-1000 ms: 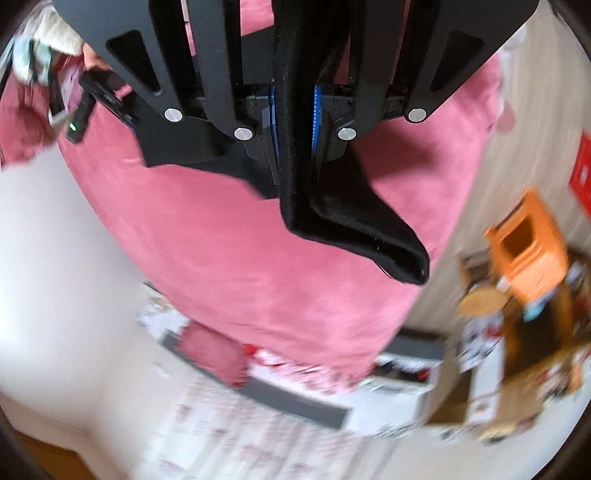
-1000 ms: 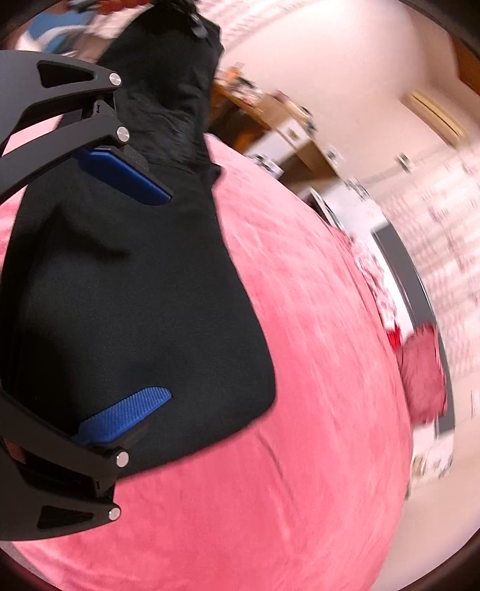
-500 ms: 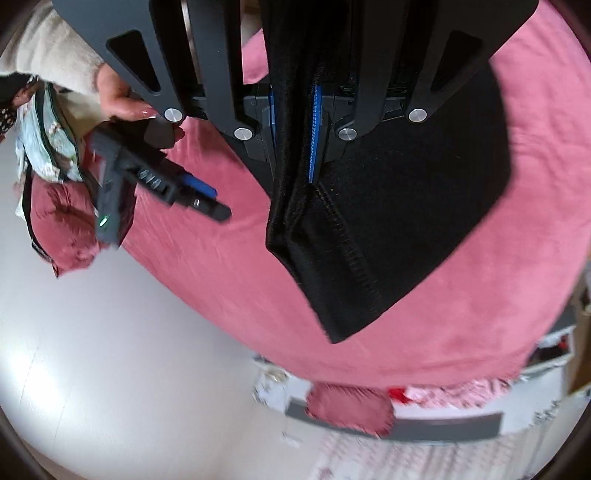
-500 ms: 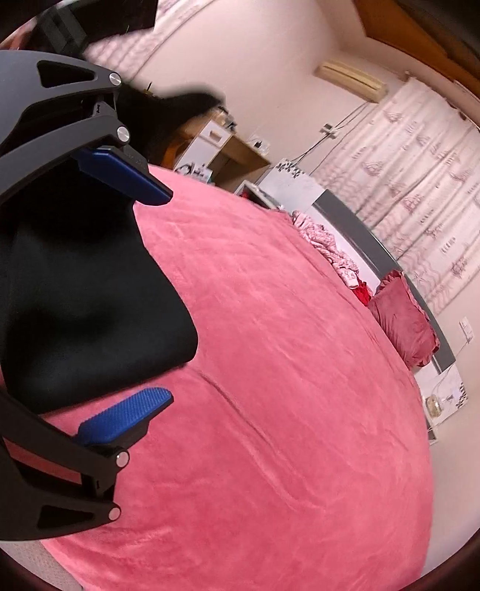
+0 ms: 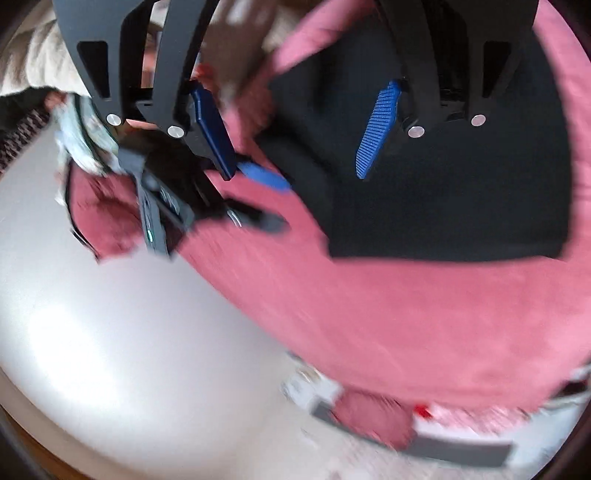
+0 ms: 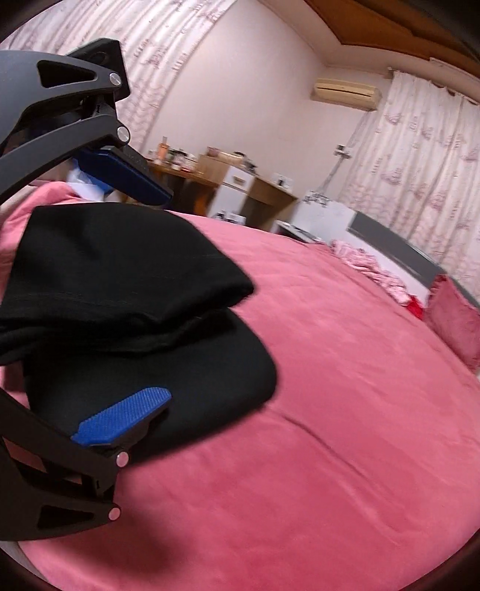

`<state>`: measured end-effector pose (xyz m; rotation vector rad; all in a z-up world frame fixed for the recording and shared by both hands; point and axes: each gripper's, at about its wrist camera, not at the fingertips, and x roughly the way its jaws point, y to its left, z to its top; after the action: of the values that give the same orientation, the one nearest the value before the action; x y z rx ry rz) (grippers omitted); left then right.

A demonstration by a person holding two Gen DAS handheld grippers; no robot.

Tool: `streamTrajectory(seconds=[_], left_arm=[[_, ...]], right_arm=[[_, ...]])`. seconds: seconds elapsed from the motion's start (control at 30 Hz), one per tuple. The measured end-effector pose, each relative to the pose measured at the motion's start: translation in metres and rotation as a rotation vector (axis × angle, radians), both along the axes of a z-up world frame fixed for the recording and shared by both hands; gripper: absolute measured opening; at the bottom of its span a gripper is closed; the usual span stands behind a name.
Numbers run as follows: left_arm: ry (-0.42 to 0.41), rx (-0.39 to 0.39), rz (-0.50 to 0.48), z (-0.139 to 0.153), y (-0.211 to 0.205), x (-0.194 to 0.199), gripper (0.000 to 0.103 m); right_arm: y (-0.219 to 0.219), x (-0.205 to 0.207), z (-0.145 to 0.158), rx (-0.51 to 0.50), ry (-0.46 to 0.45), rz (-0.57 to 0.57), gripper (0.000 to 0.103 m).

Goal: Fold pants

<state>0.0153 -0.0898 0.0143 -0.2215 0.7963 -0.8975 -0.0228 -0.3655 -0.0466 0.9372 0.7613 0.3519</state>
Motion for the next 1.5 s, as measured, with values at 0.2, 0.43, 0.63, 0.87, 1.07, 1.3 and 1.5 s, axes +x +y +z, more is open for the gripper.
streamTrajectory(seconds=[0.2,0.43,0.63,0.87,1.07,1.3,1.5], left_arm=[[-0.038,0.144,0.373,-0.019,0.089,0.022,0.067],[0.134,0.242,0.414,-0.074,0.1,0.04,0.067],[0.073,0.258,0.37,-0.065,0.076,0.018,0.067],[-0.069,0.318,0.275,-0.043,0.029,0.009,0.068],[-0.17,0.531,0.188,-0.074,-0.005,0.006,0.074],[-0.099,0.34,0.225,-0.046,0.032,0.016,0.074],[-0.115,0.363,0.256,-0.022,0.013,0.044,0.074]], right_arm=[[0.02,-0.011,0.006,-0.172,0.064,0.116,0.099],[0.037,-0.018,-0.009,-0.206,0.14,0.138,0.049],[0.033,-0.015,0.027,-0.219,0.037,0.125,0.015],[-0.017,-0.022,0.052,-0.268,-0.008,0.043,0.013],[-0.04,-0.029,-0.007,-0.19,0.154,0.033,0.02],[-0.04,-0.031,0.068,-0.356,-0.049,-0.023,0.048],[0.018,0.014,0.071,-0.568,-0.064,0.109,0.031]])
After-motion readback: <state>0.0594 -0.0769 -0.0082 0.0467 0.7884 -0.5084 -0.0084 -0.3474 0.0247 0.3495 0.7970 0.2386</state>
